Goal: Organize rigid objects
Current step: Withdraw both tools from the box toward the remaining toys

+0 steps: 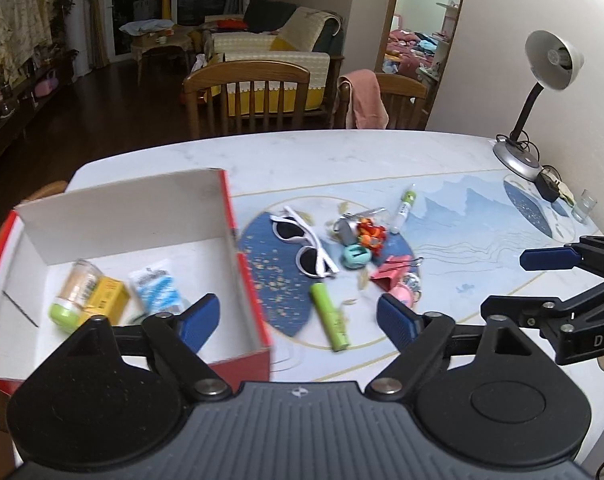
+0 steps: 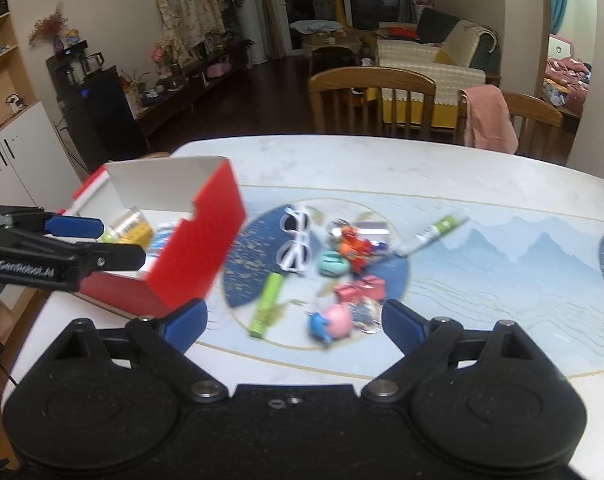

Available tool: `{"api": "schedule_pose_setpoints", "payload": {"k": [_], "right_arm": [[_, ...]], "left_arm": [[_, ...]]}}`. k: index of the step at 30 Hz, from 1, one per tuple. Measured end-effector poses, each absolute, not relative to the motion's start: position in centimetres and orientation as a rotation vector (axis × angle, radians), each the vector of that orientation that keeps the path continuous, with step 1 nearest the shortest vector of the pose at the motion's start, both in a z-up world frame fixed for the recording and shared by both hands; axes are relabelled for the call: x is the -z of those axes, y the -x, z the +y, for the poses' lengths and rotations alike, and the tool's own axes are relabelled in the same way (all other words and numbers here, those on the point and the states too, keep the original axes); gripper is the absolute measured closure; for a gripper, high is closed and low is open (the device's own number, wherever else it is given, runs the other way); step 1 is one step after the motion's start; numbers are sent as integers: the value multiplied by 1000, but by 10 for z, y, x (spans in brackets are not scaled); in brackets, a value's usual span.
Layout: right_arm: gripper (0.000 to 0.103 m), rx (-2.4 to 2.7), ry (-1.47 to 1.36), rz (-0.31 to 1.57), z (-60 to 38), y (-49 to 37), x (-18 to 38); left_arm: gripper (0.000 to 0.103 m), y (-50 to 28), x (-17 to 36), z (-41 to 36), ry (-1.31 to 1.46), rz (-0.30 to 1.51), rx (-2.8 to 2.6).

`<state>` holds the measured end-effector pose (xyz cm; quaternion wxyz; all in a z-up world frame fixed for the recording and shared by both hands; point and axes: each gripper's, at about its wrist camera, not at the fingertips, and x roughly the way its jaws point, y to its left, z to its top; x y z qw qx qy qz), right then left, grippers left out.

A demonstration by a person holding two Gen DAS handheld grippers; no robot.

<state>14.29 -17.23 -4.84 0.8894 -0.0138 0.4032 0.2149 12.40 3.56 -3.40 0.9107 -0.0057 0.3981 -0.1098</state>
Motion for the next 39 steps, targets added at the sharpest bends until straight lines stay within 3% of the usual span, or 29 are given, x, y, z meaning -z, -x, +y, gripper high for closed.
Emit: {"api": "schedule_pose_setpoints", "payload": {"k": [2, 14, 39], "right_arm": [[9, -438, 37, 845, -183, -145, 53], [9, -533, 178, 852, -212, -155, 89], [10, -663, 308, 831, -186, -195, 165]], "left_arm": [[6, -125, 40, 23, 5, 817, 218], [6, -137, 81, -31, 19, 843, 138], [6, -167, 155, -56, 62, 909, -46]]}}
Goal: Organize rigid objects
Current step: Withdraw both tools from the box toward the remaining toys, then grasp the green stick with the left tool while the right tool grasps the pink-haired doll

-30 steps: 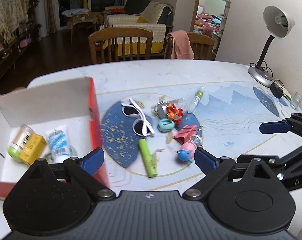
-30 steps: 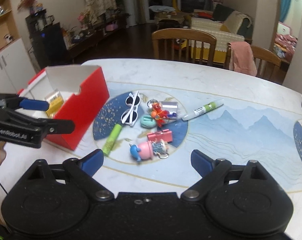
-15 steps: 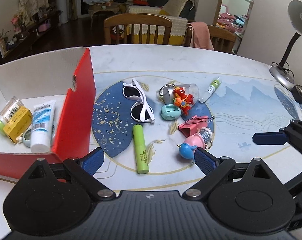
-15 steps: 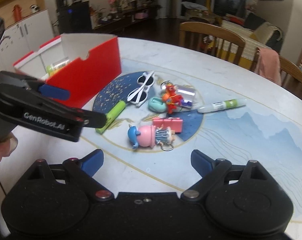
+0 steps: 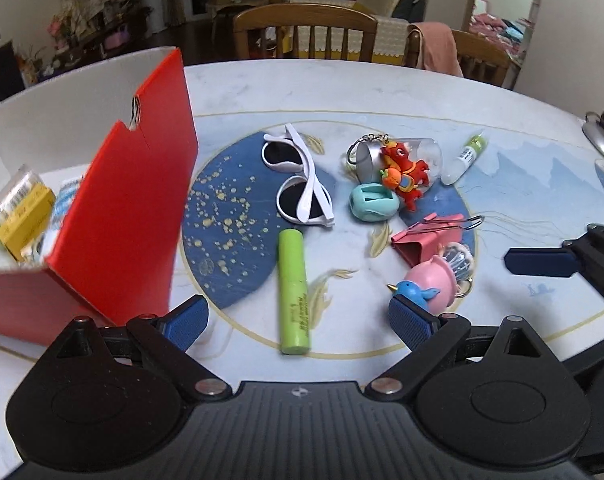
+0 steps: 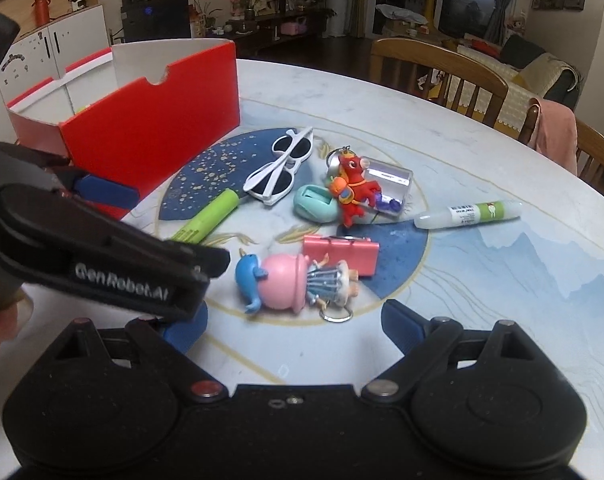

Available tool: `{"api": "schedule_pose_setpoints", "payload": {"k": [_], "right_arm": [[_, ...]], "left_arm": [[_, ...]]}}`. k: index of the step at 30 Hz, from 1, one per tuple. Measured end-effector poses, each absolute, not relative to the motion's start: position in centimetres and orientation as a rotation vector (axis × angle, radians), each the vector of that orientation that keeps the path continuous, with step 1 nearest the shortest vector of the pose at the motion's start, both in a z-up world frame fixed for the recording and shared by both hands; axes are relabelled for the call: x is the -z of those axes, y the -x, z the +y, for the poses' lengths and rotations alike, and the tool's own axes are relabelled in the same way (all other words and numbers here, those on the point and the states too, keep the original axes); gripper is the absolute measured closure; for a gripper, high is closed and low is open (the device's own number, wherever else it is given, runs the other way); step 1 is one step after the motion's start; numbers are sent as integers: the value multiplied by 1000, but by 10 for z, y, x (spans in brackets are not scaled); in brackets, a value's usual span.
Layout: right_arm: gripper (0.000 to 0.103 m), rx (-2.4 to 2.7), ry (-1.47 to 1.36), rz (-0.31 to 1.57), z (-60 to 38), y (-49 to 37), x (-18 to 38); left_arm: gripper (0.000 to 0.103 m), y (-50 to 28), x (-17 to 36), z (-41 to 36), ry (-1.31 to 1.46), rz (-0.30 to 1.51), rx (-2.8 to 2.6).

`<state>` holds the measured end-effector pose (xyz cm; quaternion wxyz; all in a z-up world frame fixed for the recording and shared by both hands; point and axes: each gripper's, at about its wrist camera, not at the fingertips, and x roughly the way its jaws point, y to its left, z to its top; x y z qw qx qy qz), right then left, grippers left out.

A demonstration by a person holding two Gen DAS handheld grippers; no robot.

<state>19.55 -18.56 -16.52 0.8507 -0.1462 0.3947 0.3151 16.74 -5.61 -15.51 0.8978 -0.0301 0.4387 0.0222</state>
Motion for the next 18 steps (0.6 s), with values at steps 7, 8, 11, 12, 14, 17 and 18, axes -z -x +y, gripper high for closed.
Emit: {"api": "schedule_pose_setpoints", "payload": {"k": [7, 8, 11, 12, 14, 17, 18], "right_arm": [[10, -705, 280, 831, -185, -201, 173], [10, -701, 277, 829, -184, -202, 174], [11, -695, 248, 836, -182, -208, 177], [12, -692, 244, 839, -181, -210, 178], [12, -692, 233, 839, -179, -212, 180], [24, -672, 209, 840, -174, -216, 180], [25, -669, 210, 853, -172, -218, 181]], "left_arm": [[8, -169, 154, -58, 105, 862, -52], [11, -171, 155, -57, 115, 862, -63], [13, -176, 157, -57, 132, 860, -60], [14, -178, 157, -56, 134, 861, -66], [14, -179, 156, -56, 151, 866, -60], [14, -179, 158, -56, 166, 869, -58], [14, -180, 158, -55, 170, 869, -58]]}}
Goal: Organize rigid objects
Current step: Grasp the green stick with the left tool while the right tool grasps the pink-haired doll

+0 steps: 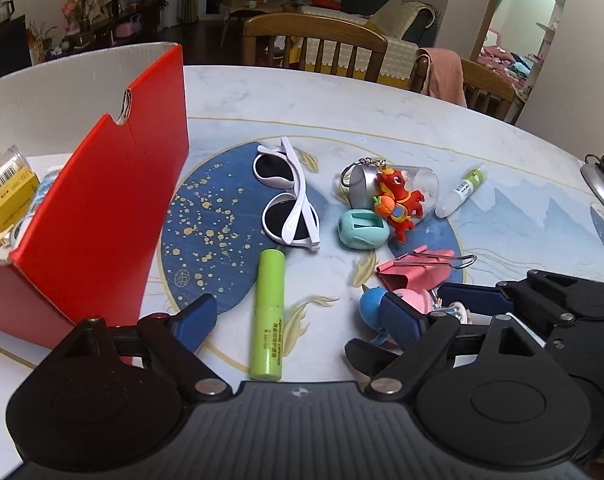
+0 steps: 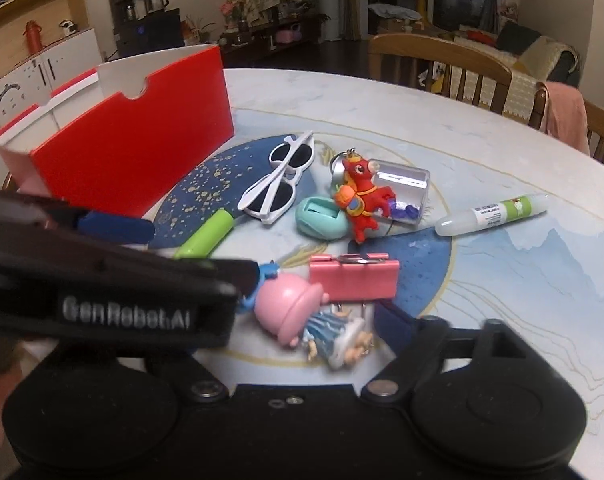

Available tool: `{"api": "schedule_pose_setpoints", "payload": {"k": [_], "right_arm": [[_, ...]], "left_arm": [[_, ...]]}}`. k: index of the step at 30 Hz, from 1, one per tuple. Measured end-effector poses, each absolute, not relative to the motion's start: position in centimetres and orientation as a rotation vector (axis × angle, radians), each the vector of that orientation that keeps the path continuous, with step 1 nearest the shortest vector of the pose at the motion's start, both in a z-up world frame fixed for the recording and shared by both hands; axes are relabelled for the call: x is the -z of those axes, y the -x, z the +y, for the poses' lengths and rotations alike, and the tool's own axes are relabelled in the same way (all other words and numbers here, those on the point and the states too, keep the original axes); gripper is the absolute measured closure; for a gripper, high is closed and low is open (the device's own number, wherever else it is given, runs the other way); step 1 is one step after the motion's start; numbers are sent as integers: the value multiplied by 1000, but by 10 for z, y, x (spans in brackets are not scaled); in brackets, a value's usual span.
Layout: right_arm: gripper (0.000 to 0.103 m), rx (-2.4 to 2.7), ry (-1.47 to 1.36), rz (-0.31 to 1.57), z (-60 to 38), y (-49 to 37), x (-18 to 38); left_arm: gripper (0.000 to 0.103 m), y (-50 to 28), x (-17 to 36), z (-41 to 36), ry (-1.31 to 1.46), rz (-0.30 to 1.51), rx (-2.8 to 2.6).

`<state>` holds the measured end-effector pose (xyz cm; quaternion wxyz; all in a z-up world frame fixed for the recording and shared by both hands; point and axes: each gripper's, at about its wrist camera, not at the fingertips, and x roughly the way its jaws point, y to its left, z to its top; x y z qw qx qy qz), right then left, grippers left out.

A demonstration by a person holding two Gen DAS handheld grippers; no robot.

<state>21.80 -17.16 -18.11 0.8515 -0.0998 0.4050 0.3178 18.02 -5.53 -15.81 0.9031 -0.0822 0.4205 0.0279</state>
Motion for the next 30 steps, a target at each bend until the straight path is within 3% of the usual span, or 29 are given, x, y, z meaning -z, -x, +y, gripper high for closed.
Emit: {"api": "schedule_pose_setpoints", "payload": {"k": [5, 16, 17, 23, 25, 27, 30], "right_arm": [[37, -671, 212, 847, -173, -220, 183], [39, -678, 228, 850, -208, -209, 181], [42, -677, 221, 852, -211, -208, 181], [42, -653, 199, 869, -217, -203, 179], [42, -644, 184, 877, -219, -201, 178], [43, -635, 166, 885, -219, -200, 177], [43, -621, 162, 888, -219, -196, 175]], "left_arm": [[15, -183, 159, -54, 190, 865, -44], [25, -187, 169, -52, 151, 904, -48], [28, -187, 169, -52, 145, 902, -43], [69, -189, 167, -55, 66, 897, -62], [71, -189, 167, -57, 27, 897, -50], [85, -189, 167, -57, 5, 894, -36], [87, -189, 166, -56, -6, 899, -29]]}}
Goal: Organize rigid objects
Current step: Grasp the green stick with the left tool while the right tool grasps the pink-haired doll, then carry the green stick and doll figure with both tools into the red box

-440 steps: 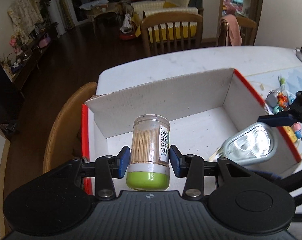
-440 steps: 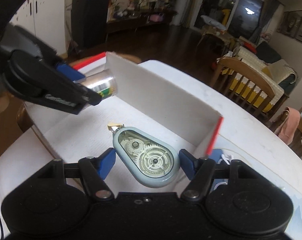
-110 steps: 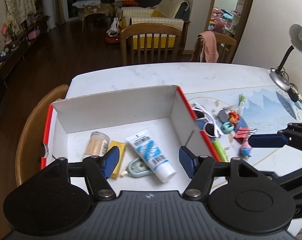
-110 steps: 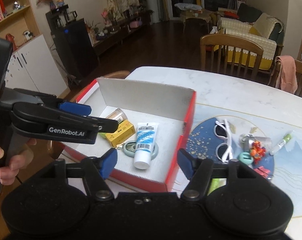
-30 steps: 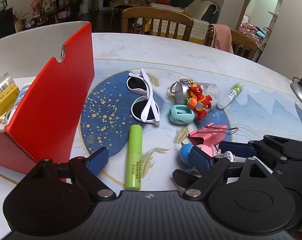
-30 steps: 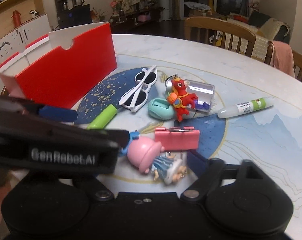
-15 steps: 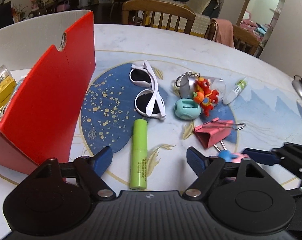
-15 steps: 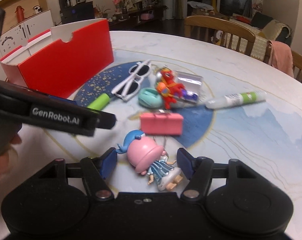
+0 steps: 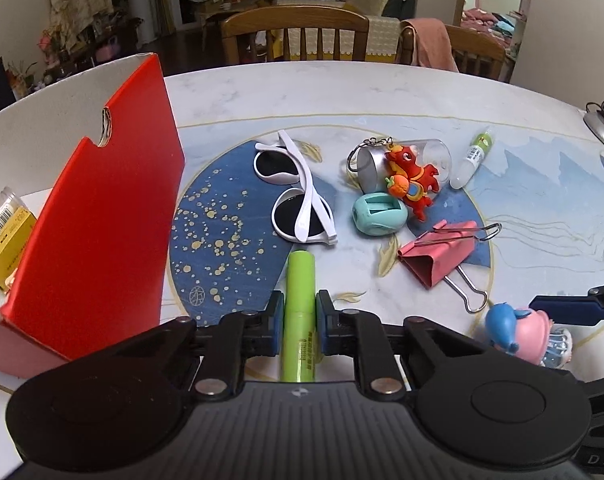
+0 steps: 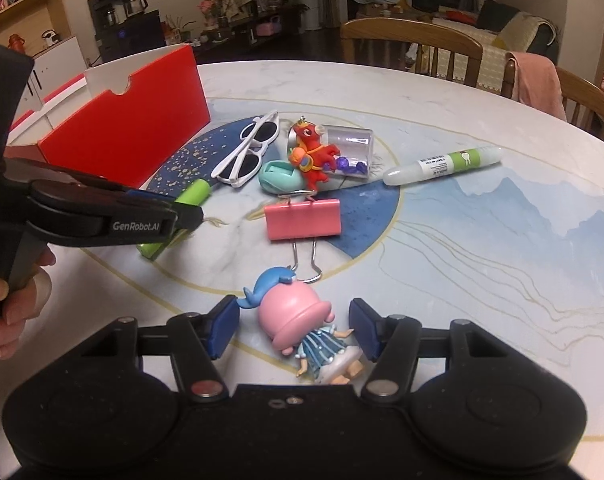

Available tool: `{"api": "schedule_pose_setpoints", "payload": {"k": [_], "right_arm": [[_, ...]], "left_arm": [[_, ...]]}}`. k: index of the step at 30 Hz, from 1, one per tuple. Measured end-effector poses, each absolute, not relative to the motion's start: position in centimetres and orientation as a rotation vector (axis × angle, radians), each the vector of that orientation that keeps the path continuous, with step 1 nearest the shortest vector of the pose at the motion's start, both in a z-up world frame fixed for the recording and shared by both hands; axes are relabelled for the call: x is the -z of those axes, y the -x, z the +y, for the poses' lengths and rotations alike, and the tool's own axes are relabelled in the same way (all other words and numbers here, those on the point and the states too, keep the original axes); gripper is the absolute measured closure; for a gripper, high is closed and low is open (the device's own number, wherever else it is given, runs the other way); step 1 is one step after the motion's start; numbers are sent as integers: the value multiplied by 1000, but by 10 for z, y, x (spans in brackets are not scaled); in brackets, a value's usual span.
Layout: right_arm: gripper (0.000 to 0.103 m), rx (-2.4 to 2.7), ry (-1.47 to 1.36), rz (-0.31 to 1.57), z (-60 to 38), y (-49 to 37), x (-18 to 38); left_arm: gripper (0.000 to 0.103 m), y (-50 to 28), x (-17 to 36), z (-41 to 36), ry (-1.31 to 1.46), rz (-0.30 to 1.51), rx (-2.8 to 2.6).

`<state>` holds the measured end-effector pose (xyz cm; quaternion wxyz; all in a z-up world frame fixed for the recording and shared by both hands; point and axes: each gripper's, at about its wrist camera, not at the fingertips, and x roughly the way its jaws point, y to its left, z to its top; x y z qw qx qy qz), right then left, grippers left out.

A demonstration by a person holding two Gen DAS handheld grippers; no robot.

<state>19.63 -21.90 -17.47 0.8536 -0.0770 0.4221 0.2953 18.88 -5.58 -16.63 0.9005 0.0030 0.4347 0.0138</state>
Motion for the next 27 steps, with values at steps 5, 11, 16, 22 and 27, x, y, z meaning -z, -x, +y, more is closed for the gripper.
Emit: {"api": "schedule_pose_setpoints", "payload": {"k": [5, 11, 16, 22, 27], "right_arm": [[43, -587, 144, 888, -220, -189, 168], [43, -567, 121, 870, -220, -177, 151], [43, -555, 114, 849, -217, -165, 133], [43, -543, 108, 824, -208, -153, 107], [43, -545, 112, 797, -192, -146, 83]], "left_arm": [[87, -179, 161, -53, 2, 899, -15], [87, -165, 144, -48, 36, 881, 24], [87, -152, 125, -40, 68, 864, 51], [87, -137, 99, -26, 82, 835, 66], [87, -127, 75, -4, 86, 808, 65]]}}
